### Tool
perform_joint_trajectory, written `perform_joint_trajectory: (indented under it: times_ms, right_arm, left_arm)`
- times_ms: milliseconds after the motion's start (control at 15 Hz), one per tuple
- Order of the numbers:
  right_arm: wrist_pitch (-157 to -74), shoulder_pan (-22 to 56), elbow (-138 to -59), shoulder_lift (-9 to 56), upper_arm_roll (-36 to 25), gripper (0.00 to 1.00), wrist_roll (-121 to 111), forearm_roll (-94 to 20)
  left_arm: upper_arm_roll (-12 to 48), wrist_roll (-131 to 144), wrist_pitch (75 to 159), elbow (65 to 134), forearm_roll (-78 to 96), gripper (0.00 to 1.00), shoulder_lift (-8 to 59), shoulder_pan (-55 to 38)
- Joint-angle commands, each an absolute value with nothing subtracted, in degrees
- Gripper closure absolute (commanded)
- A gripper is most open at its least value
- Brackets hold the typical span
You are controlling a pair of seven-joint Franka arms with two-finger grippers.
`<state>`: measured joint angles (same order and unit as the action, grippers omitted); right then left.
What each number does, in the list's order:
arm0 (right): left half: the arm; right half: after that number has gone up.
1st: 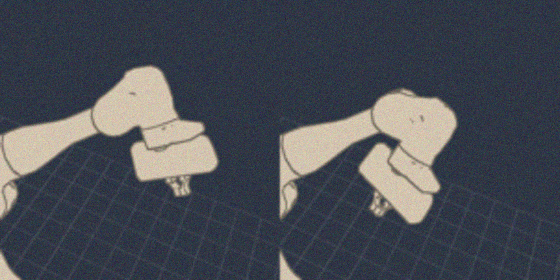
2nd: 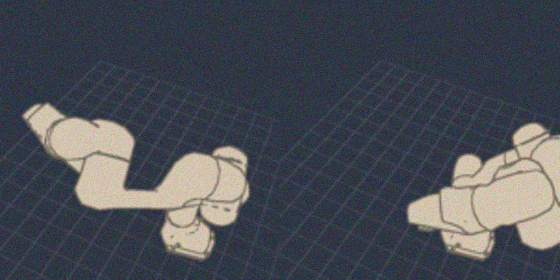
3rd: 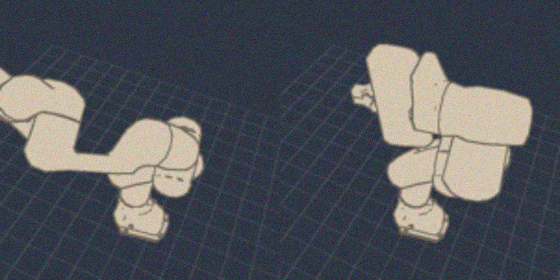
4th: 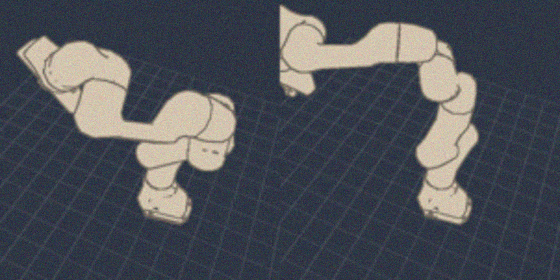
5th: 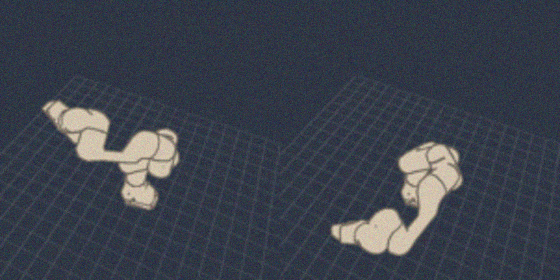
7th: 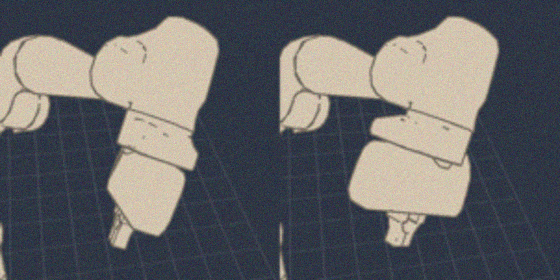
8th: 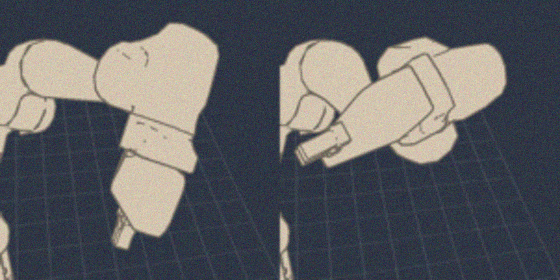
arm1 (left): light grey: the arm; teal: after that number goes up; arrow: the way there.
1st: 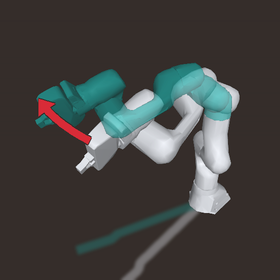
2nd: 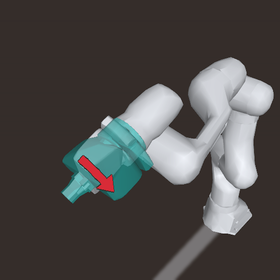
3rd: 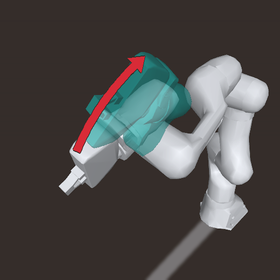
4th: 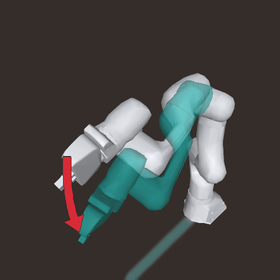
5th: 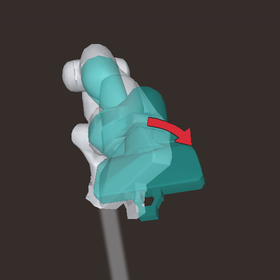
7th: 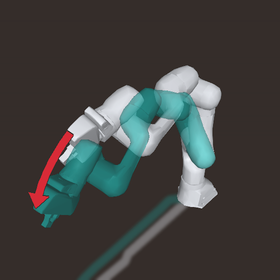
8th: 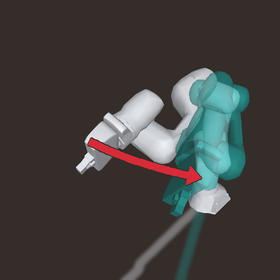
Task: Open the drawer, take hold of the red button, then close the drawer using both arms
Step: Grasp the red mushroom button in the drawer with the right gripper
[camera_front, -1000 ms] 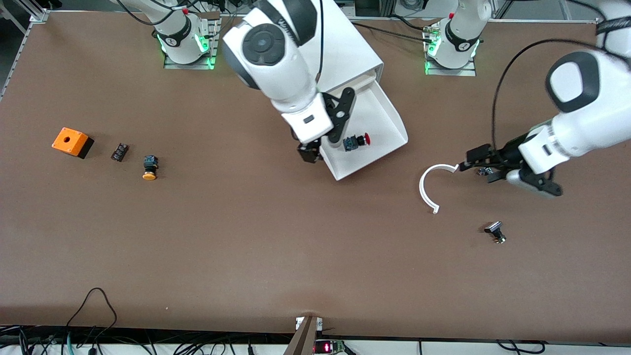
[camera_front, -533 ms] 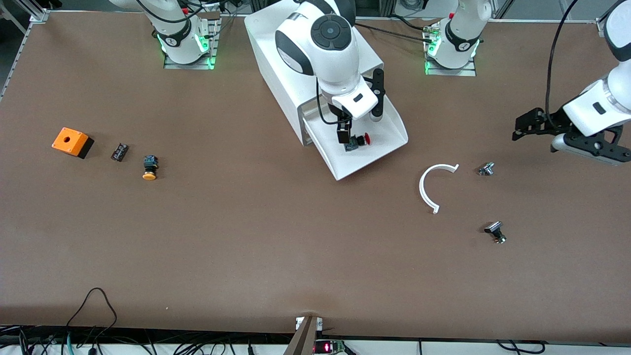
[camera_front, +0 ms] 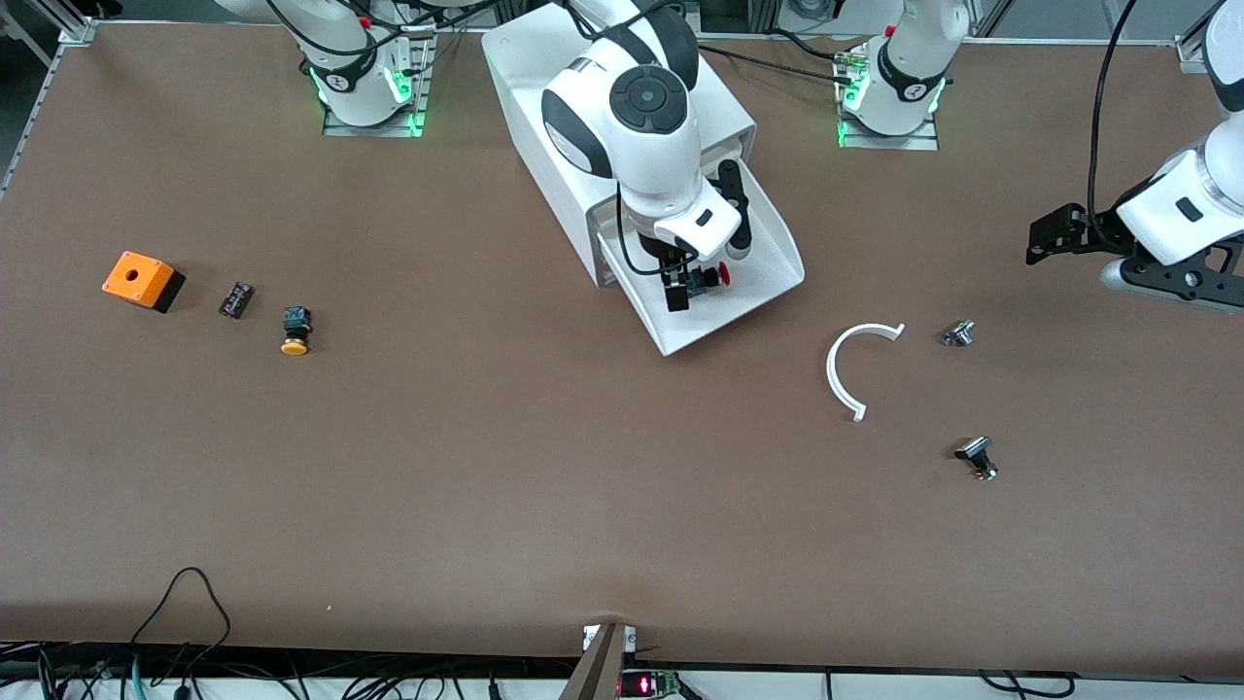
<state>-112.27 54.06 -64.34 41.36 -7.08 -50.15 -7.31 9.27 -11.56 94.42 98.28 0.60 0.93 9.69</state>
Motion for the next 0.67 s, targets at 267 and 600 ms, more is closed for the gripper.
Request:
perform_joint_trajectory:
  times_ms: [267,600]
  right_arm:
    - [-115.13,56.6,-62.05,45.87,-7.91,0.0,-50.63,-5.98]
    - [-116.1,57.13,-62.05,47.9,-7.91,0.0,-50.62,-5.98]
  left_arm:
    - [9.05,-7.84,92.73,95.8,-0.79,0.0,1.76,8.35]
    - [9.32,-5.01,92.55,95.01,-0.97,0.0,1.76,8.09]
